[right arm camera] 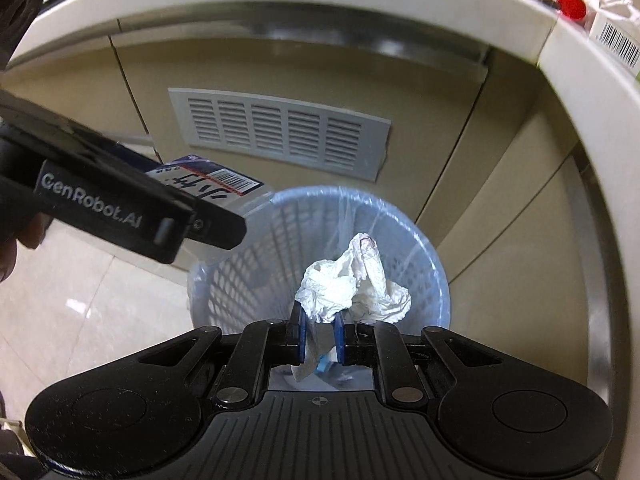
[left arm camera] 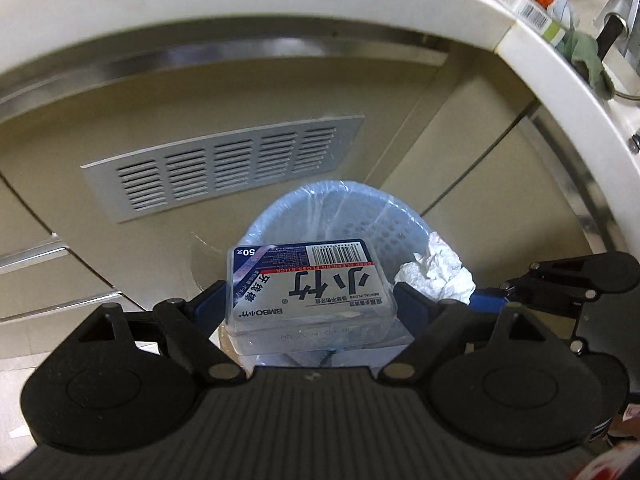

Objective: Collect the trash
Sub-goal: 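Carry box and foil over the wastebasket and open both grippers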

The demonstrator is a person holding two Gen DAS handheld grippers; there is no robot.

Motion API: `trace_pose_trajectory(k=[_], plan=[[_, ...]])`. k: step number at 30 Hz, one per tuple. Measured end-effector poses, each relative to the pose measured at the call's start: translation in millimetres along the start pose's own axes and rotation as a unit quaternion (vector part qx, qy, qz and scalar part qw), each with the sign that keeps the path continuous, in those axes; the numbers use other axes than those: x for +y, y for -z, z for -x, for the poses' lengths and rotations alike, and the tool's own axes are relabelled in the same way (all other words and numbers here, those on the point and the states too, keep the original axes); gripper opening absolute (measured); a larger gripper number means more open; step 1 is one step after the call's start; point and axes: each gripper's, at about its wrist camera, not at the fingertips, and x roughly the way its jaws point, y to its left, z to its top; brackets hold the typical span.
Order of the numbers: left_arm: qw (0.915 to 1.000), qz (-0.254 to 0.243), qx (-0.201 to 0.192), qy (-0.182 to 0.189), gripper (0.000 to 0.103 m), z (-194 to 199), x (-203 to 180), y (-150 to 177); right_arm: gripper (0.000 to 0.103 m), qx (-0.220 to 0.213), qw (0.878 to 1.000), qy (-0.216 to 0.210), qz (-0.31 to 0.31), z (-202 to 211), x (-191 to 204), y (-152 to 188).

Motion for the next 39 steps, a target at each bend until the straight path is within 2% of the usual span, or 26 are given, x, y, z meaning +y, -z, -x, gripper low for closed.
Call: trace_pose_trajectory(k=[9,12,15,30,39], plan=[[0.9997,0.007,0.024,0.007,0.087,-22.7,-4.5,-4.0,0.014,0.012,1.000,-0.002,-0.011,-9.0,0.3,4.5],[0.9995,0.014,0.028,0.006,0.093,-29.6,-4.3,-5.2,0.014,0.020,1.000,0.002,-0.015,-11.1,-0.8,4.1],[0.9994,0.021,0.026,0.009,0.093,-29.8,-3.9,-6.5,0.014,0.025,0.999,0.002,-0.022,-12.5,-3.9,4.8],[0.9997,0.021,0.008,-0.012,0.093,1.7,8.4,-5.2,0.014,0.017,1.000,-0.002,-0.018,-9.2,0.8,0.5],[0.9994,0.026,0.007,-0.021,0.093,6.7,16.5,-1.8,0.014,0.010,1.000,-0.003,-0.024,-12.4,1.5,-4.8]])
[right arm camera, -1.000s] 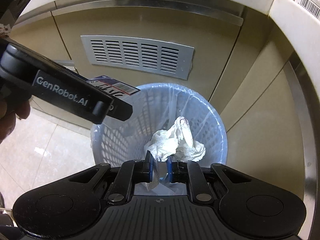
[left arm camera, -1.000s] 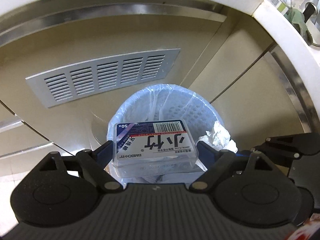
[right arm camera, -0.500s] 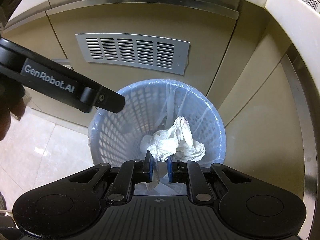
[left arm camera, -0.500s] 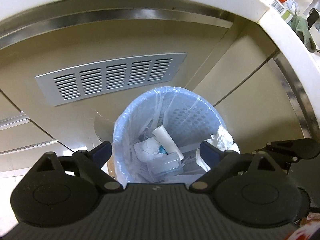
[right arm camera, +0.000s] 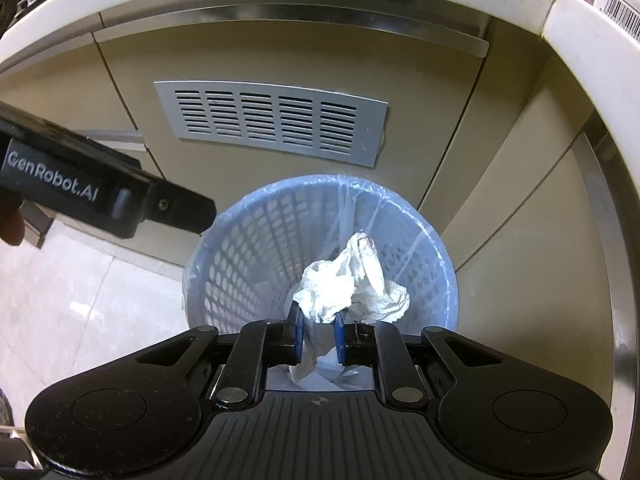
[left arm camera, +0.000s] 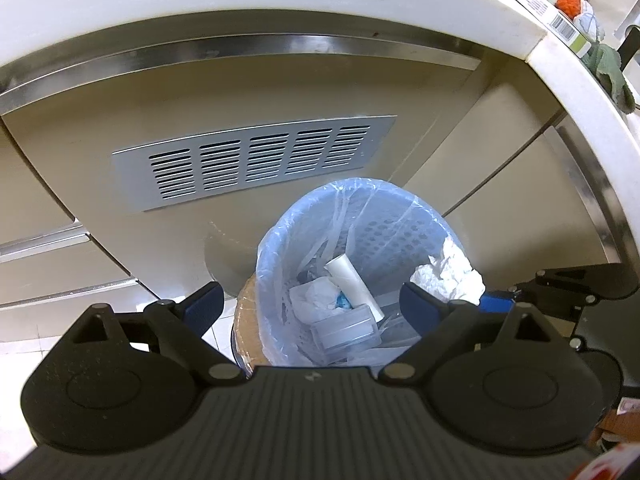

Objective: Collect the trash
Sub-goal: 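Carry box and foil over the wastebasket and open both grippers, then raise both tools back toward the counter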

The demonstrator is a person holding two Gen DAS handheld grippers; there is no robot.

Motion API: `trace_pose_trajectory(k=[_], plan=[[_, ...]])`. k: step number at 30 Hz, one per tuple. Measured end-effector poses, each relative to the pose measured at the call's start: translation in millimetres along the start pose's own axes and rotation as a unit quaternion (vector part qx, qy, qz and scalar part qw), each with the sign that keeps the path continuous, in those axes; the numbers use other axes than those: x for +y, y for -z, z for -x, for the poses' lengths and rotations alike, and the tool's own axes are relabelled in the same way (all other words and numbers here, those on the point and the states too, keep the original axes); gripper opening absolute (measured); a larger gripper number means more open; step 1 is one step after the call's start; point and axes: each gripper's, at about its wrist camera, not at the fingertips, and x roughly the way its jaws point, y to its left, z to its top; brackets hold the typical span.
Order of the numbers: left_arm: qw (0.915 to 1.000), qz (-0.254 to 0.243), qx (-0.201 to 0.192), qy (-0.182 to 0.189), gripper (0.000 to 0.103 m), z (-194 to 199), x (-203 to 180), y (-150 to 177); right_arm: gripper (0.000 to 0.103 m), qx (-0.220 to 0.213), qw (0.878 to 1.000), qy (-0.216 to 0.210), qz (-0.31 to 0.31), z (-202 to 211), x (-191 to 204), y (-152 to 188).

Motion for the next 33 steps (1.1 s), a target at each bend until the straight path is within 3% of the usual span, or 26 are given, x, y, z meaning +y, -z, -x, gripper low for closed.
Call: trace_pose_trajectory(k=[6,8,9,22,33], plan=[[1.0000,0.003,0.000,0.002,0.093,-1.2,0.8,-0.4,0.017,-0.006,1.000,0.004,-0.014,-3.8,-1.8,-1.5],[1.0000,0.003,0.001,0.002,0.093,-1.6,0.5,-0.9,0.052,-0.003,1.000,0.003,-0.024,-4.8,-3.9,-1.4],[1.0000,0.002,0.000,0.002,0.093,-1.5,0.4,-1.1,0.058,-0.005,1.000,-0.001,-0.030,-4.0,-5.8,-2.5],[0.9998,0.000,-0.019,0.005,0.093,12.4,0.0,-4.6,0.059,-0.020,0.999,-0.003,-0.028,14.4,-2.7,-12.5],[0.9974,-0.008,-0.070,0.019,0.093,61.9,-6.7,-18.1,0.059,-0.099,0.995,0.008,-0.017,79.8,9.6,-35.8]])
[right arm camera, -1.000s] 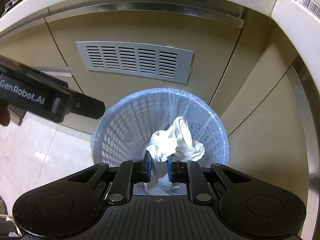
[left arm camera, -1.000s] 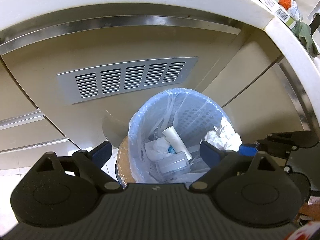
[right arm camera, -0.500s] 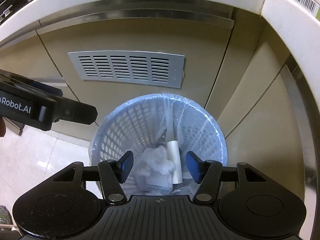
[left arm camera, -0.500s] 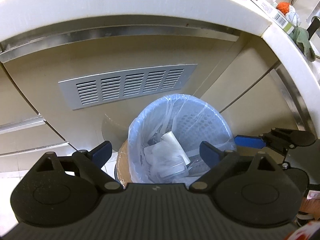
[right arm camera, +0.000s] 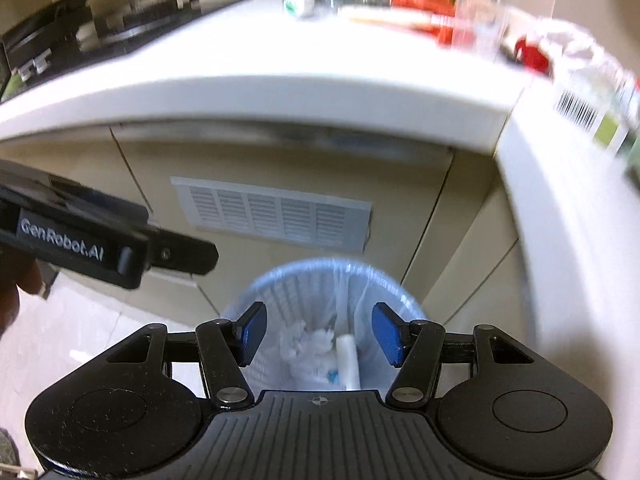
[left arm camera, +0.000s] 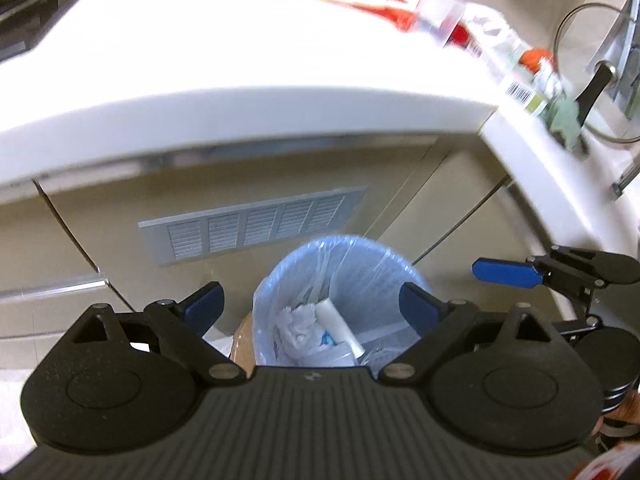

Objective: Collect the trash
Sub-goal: 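Raise both tools back toward the counter, then grasp the plastic measuring cup with the left gripper while the right grasps crumpled tissue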

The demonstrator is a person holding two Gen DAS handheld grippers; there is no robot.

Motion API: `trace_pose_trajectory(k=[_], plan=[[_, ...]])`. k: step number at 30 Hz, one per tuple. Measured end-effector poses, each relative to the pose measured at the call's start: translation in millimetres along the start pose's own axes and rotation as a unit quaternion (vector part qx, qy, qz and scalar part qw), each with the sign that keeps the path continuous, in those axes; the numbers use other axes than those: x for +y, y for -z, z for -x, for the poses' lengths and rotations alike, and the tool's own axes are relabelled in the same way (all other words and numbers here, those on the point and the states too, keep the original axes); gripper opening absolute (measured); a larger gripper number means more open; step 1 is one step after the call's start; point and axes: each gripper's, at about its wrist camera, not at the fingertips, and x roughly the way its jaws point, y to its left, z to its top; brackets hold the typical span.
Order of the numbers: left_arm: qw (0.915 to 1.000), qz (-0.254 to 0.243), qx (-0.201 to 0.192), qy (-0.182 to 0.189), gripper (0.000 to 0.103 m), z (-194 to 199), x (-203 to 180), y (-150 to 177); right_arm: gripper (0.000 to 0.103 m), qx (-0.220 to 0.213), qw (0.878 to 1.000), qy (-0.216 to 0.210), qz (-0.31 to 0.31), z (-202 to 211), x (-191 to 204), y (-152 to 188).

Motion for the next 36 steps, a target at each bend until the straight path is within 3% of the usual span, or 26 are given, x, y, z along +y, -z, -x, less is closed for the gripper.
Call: trace_pose_trajectory(k=[11,19,33,36], plan=[[0.9960,-0.024,-0.082,0.024,0.093,50.4,-20.3,-39.7,0.059,-0.095,0.994,0.034,-0.036,74.0,-8.5,-38.8],[0.9907,-0.049,-0.120,0.040,0.093,54.9,-47.1,-74.4,0.059,-0.138,0.980,0.108,-0.096,108.1,-53.4,-65.3],[0.9831,-0.084,-0.160,0.027,0.093,20.4,-90.9,-134.7,0.059,-0.139,0.962,0.186,-0.146,109.5,-139.5,-65.8],[0.9829,-0.089,-0.160,0.022,0.093,7.6,-98.1,-142.9,0.064,-0.133,0.959,0.196,-0.156,105.6,-155.3,-63.9]])
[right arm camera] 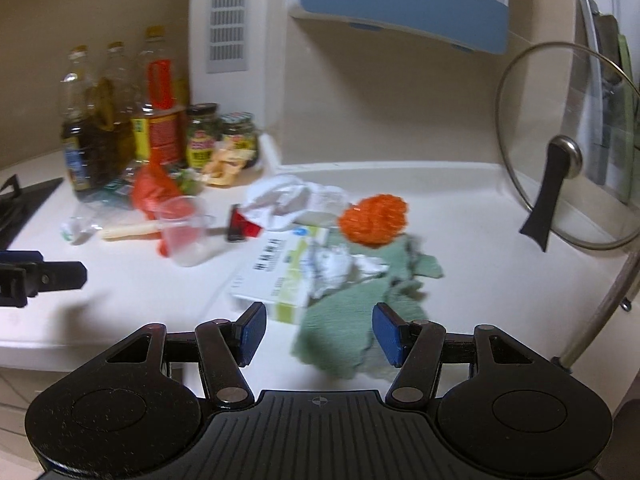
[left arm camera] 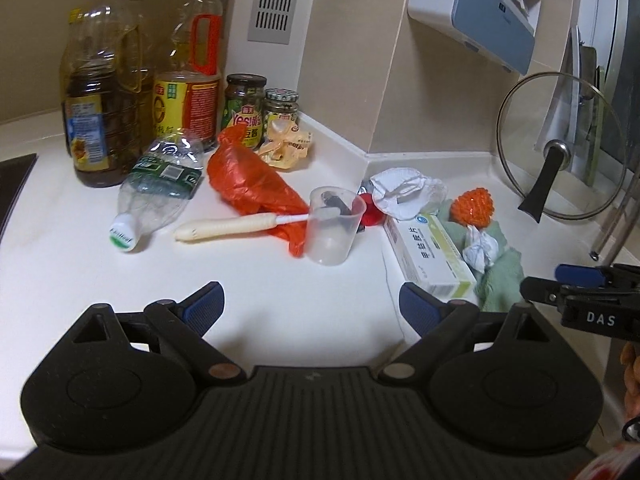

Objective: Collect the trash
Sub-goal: 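Grasp the plastic measuring cup with the left gripper while the right grasps crumpled tissue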

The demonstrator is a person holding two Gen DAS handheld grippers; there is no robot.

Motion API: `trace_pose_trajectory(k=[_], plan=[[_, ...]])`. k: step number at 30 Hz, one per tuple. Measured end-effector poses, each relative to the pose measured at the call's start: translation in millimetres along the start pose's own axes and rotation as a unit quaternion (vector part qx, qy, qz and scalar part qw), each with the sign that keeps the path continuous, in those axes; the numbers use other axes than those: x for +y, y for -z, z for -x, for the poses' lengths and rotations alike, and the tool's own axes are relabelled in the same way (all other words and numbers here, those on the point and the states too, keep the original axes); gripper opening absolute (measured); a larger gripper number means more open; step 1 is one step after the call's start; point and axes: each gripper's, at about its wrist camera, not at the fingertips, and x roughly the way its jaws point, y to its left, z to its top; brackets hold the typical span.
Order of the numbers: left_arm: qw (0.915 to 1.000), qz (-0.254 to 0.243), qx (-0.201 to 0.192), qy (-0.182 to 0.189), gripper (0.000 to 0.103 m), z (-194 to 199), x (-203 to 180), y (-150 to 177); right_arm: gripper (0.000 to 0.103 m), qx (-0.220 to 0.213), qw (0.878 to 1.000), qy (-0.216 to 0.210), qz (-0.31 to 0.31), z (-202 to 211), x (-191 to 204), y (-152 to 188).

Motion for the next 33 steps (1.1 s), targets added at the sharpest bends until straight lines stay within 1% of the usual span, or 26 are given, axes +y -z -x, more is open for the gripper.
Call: trace_pose_trajectory(k=[1,2,5,9,11,14,19,22,23,24,25,27,28,29,33], plan=[[1.0000,-0.002,0.000,-0.001,0.093,-5.0,-2.0,-1.4,0.070,0.001,1.000,0.002,-0.002,-3.4,-4.4,-0.4],[1.0000,-0.003,0.001,-0.002,0.093,-9.9,-3.9,-2.7,0.072,0.002,1.000,0.003,-0.004,-6.5,-8.3,-1.0],[0.9999,-0.008,-0.001,-0.007,0.093,-23.3,-9.6,-7.5,0.072,-0.002,1.000,-0.010,-0.013,-14.9,-19.4,-5.5],[0.9997,-0.019,0.001,-0.018,0.093,-42.0,-17.1,-14.3,0.072,-0.008,0.999,-0.032,0.011,-30.3,-21.4,-18.6],[0.9995,-0.025,0.004,-0.019,0.093,-50.0,-19.8,-16.4,0.072,-0.003,0.999,-0.047,0.011,-42.0,-22.3,-24.0],[0.9992,-0.032,0.006,-0.022,0.093,-60.4,-22.7,-20.2,0.072,0.006,0.998,-0.068,-0.006,-59.1,-26.3,-29.9],[0.9990,-0.037,0.005,-0.025,0.092,-75.7,-26.6,-28.7,0.072,0.019,0.997,-0.075,-0.010,-80.2,-27.0,-32.8],[0.9988,-0.042,0.005,-0.026,0.090,-86.3,-30.4,-32.5,0.070,0.023,0.997,-0.074,-0.014,-88.0,-29.1,-31.4],[0.9986,-0.045,0.007,-0.026,0.089,-90.4,-32.0,-33.4,0.061,0.024,0.997,-0.075,-0.015,-89.8,-30.1,-31.0],[0.9985,-0.048,0.007,-0.027,0.087,-94.4,-33.5,-34.3,0.056,0.026,0.997,-0.075,-0.015,-91.5,-30.9,-30.6],[0.9982,-0.052,0.008,-0.028,0.085,-98.6,-35.4,-35.2,0.048,0.027,0.997,-0.073,-0.014,-92.8,-31.4,-30.1],[0.9977,-0.059,0.010,-0.031,0.081,-107.1,-38.5,-37.0,0.039,0.026,0.997,-0.075,-0.013,-93.7,-32.2,-29.6],[0.9975,-0.062,0.010,-0.033,0.076,-110.7,-39.8,-37.7,0.030,0.026,0.997,-0.073,-0.009,-93.8,-31.2,-29.6],[0.9972,-0.065,0.011,-0.034,0.071,-113.7,-41.0,-38.4,0.024,0.024,0.997,-0.072,-0.006,-93.5,-30.3,-29.4],[0.9964,-0.073,0.011,-0.041,0.063,-120.2,-43.9,-40.6,0.020,0.021,0.997,-0.071,-0.008,-91.9,-29.5,-29.5]])
